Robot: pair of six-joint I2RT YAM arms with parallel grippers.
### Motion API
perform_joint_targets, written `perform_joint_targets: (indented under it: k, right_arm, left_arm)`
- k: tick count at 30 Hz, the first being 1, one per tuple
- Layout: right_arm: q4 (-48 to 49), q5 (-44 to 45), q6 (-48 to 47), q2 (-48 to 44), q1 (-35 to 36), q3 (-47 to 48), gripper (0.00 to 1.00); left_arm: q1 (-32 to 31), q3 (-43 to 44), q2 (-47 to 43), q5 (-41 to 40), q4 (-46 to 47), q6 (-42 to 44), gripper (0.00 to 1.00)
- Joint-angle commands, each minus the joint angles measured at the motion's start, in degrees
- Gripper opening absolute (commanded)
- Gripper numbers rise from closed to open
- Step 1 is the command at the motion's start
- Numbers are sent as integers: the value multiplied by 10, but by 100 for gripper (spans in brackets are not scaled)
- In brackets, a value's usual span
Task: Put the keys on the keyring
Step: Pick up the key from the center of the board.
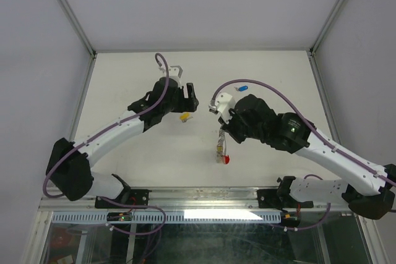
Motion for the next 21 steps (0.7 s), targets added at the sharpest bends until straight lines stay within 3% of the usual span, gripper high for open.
perform_joint_targets:
  k: [1, 9, 14, 21]
  right_arm:
    - [9, -10, 44, -18, -13, 24, 0]
    - [27, -22, 58, -39, -14, -7, 0]
    - [40, -31, 64, -45, -14, -23, 0]
    - [50, -40, 67, -50, -14, -36, 0]
  left_arm:
    - [6, 17, 76, -54, -16, -78, 79]
    - [6, 32, 170, -156, -56, -151, 65]
    - [5, 45, 212, -163, -57, -162, 62]
    - [2, 68, 249, -177, -60, -156, 48]
